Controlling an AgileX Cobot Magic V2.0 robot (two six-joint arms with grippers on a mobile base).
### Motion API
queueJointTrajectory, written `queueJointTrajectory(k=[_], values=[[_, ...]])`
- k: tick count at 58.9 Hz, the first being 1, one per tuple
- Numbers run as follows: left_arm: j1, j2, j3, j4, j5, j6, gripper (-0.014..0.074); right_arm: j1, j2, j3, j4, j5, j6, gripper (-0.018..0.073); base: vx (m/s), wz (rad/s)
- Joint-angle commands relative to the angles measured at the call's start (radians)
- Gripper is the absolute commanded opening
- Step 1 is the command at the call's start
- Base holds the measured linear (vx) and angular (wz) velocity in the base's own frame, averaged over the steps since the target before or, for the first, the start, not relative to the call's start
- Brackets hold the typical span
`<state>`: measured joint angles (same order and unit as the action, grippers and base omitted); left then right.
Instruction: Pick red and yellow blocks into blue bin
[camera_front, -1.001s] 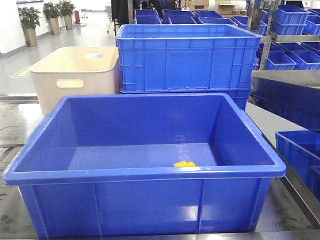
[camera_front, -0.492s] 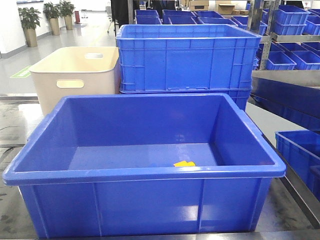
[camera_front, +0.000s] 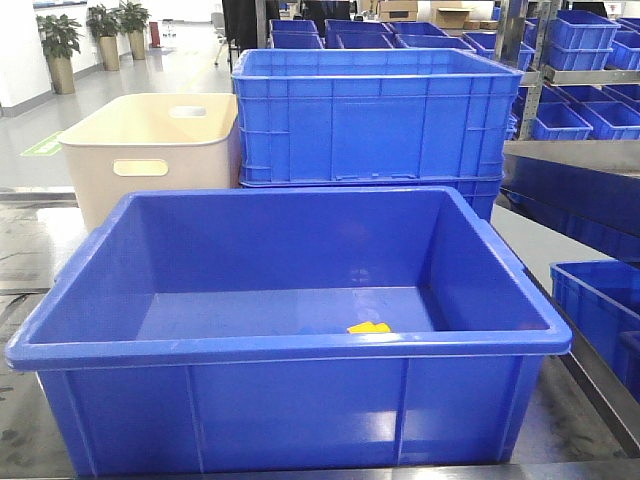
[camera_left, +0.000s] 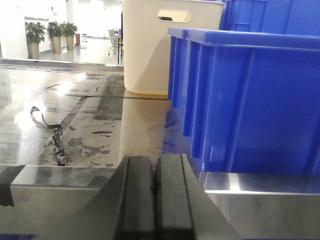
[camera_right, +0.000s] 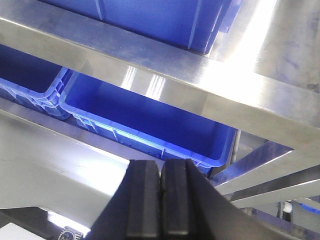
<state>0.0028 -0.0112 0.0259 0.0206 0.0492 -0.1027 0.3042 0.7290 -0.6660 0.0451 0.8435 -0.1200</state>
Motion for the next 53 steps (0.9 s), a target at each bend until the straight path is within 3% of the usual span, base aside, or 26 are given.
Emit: queueJointTrajectory(k=[1, 15, 53], values=[[-0.005, -0.020, -0.016, 0.001, -0.104, -0.008, -0.0001, -0.002, -0.001, -0.029, -0.004, -0.060, -0.008, -0.0010, 0.00, 0.00], [-0.005, -0.020, -0.016, -0.003, -0.147, 0.072, -0.0001, -0.002, -0.001, -0.029, -0.004, -0.060, -0.008, -0.0010, 0.00, 0.00], [-0.005, -0.017, -0.017, -0.021, -0.149, 0.072, -0.0001, -0.002, -0.001, -0.029, -0.004, -0.060, -0.008, -0.0010, 0.00, 0.00]])
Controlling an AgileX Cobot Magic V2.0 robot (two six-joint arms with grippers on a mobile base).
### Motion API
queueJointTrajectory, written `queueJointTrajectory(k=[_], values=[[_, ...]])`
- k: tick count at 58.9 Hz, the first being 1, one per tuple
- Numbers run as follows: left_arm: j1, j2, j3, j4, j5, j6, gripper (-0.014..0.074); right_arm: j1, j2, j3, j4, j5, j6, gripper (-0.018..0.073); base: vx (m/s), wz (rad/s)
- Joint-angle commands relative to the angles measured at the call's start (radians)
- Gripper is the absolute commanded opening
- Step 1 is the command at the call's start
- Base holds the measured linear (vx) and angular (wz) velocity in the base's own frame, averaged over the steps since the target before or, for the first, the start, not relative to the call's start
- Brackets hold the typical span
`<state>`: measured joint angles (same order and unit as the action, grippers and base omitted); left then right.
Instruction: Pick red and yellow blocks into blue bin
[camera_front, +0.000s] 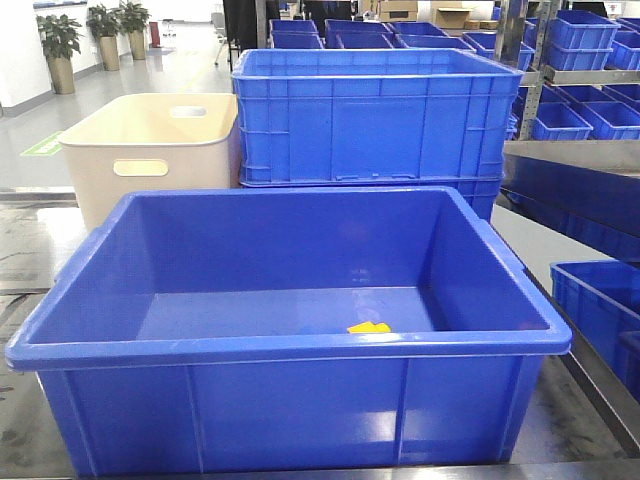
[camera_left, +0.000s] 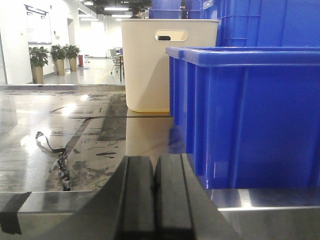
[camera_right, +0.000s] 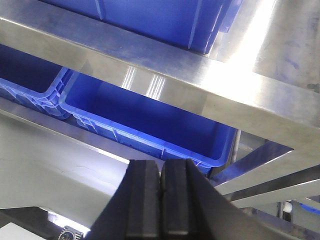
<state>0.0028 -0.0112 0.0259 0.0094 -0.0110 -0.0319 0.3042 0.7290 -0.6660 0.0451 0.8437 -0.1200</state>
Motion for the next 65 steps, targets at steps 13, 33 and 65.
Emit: queueJointTrajectory(k=[13, 33, 65], values=[[-0.005, -0.017, -0.017, -0.009, -0.088, 0.002, -0.0001, -0.002, -0.001, -0.029, -0.004, -0.060, -0.008, -0.0010, 0.00, 0.00], [-0.005, -0.017, -0.017, -0.009, -0.087, 0.002, -0.0001, -0.109, -0.208, 0.105, -0.045, -0.311, -0.066, -0.0010, 0.00, 0.00], [-0.005, -0.017, -0.017, -0.009, -0.084, 0.002, -0.0001, -0.303, -0.748, 0.692, -0.023, -0.820, -0.060, -0.0010, 0.00, 0.00]])
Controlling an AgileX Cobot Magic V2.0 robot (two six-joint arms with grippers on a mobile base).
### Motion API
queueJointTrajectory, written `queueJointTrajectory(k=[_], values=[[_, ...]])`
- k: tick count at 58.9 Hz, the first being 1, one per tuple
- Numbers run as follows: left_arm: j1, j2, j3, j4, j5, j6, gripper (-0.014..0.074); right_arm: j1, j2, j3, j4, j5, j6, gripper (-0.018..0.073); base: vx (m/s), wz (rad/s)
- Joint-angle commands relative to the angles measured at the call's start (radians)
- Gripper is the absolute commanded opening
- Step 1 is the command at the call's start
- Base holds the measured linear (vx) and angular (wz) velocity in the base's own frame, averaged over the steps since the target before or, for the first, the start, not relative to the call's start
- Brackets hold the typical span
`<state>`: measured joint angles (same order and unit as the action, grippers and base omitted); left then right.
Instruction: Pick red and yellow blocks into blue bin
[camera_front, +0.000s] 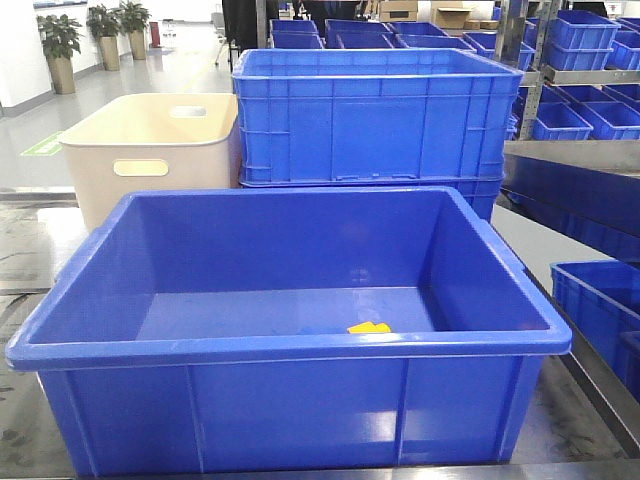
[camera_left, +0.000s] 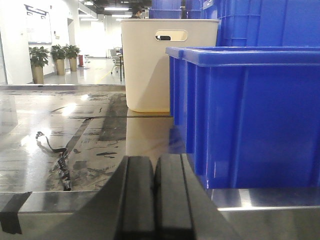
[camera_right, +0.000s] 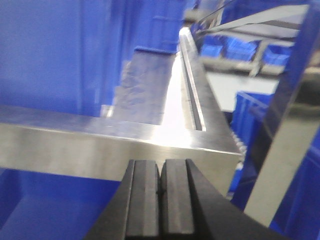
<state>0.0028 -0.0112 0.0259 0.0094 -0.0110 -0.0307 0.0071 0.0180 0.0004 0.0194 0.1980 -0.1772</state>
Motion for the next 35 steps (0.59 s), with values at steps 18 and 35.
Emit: queueJointTrajectory(k=[18, 35], values=[[-0.005, -0.017, -0.017, -0.009, -0.084, 0.000, -0.0001, -0.007, -0.039, 0.038, 0.018, -0.198, -0.003, -0.0010, 0.00, 0.00], [-0.005, -0.017, -0.017, -0.009, -0.084, 0.000, -0.0001, -0.007, -0.040, 0.038, 0.048, -0.189, 0.015, -0.0010, 0.00, 0.00]])
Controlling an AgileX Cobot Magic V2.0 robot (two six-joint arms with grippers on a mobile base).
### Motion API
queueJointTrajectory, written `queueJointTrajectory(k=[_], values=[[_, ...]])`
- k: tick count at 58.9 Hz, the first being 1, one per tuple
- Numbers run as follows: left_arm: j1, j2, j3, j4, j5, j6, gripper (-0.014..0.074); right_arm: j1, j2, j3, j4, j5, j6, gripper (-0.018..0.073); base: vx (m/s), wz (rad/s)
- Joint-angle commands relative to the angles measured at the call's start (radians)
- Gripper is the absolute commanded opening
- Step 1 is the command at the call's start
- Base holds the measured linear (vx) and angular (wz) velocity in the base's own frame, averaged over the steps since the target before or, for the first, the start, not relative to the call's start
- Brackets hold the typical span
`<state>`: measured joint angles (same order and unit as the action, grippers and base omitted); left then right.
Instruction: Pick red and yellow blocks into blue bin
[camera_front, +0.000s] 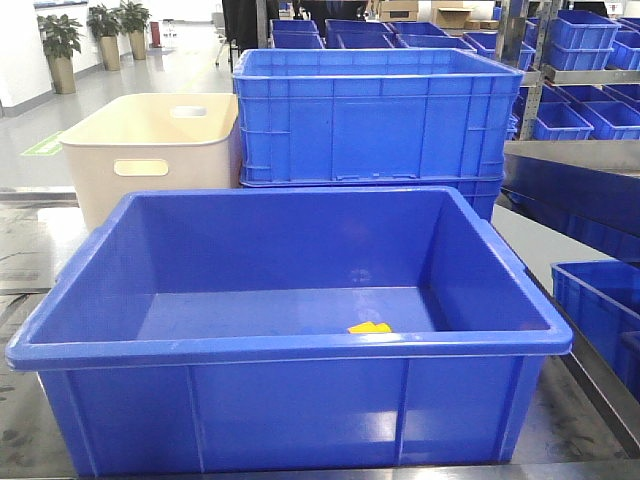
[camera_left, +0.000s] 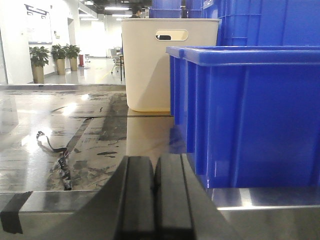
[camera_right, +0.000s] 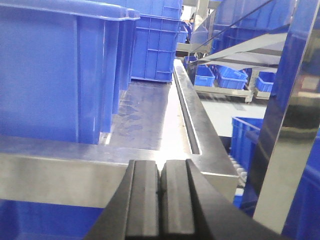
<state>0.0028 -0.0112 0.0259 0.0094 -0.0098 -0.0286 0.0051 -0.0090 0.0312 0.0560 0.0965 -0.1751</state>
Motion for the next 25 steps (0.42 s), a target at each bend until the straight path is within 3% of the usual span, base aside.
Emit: queueJointTrajectory(k=[1, 13, 25], values=[[-0.005, -0.017, -0.017, -0.009, -0.085, -0.002, -0.0001, -0.004, -0.013, 0.007, 0.006, -0.090, 0.023, -0.0010, 0.00, 0.00], [-0.005, -0.017, -0.017, -0.009, -0.085, -0.002, -0.0001, -0.003, -0.014, 0.007, -0.176, -0.096, 0.283, -0.0010, 0.00, 0.00], [-0.005, -0.017, -0.017, -0.009, -0.085, -0.002, -0.0001, -0.003, -0.014, 0.007, -0.194, -0.140, 0.298, -0.0010, 0.00, 0.00]])
